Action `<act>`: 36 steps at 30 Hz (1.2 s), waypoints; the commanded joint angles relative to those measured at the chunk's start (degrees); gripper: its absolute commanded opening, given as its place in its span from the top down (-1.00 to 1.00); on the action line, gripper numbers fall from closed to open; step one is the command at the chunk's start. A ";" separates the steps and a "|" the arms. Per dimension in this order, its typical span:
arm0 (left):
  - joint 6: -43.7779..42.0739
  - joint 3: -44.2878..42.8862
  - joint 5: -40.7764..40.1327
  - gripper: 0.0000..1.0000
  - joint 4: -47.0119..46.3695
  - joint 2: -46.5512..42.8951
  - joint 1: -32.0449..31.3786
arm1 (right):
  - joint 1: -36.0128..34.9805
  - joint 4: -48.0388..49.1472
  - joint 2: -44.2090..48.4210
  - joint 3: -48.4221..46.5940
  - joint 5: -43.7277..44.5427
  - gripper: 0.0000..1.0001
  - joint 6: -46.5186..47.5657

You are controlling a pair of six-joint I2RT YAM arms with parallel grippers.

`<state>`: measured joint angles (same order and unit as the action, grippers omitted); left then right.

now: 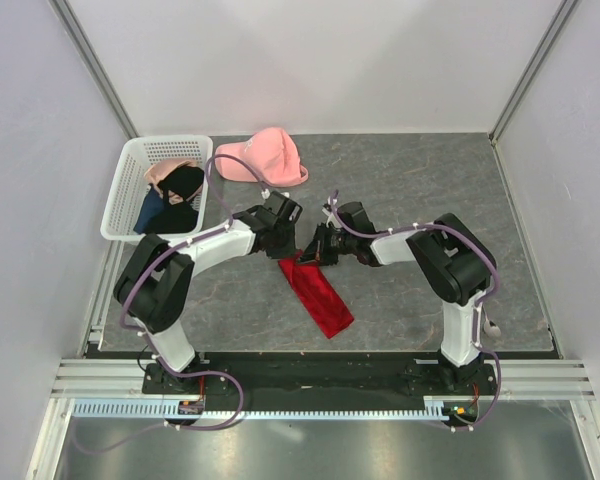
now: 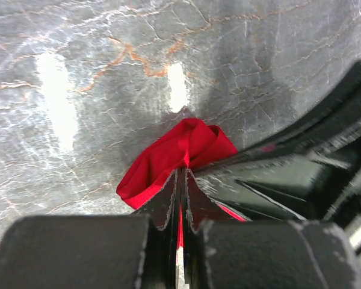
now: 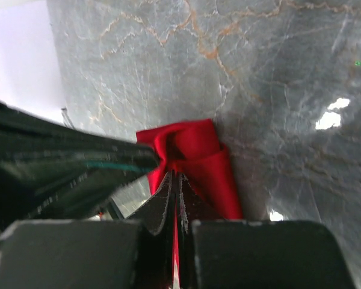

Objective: Fold the napkin into a case and place the utensils inside
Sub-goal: Stuff the top corner of the smaller-rectangle-folded napkin into the folded napkin.

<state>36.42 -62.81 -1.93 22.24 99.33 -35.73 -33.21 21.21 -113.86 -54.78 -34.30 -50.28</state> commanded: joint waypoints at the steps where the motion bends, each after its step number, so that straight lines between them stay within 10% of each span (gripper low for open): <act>1: 1.28 0.23 -2.64 0.83 -0.53 -3.61 0.31 | 0.16 -5.39 3.82 -0.06 1.61 0.93 5.63; 9: 1.63 2.51 -4.92 0.60 0.08 -8.44 0.39 | -0.01 -3.81 3.74 1.52 0.38 0.95 5.37; 36: 2.60 7.44 -1.76 0.89 -4.22 -4.93 -0.40 | -5.46 -8.46 0.83 -4.01 5.12 0.99 7.82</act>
<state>37.87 -55.79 -3.88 20.10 95.37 -35.73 -38.85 18.68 -116.07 -57.63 -32.80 -47.77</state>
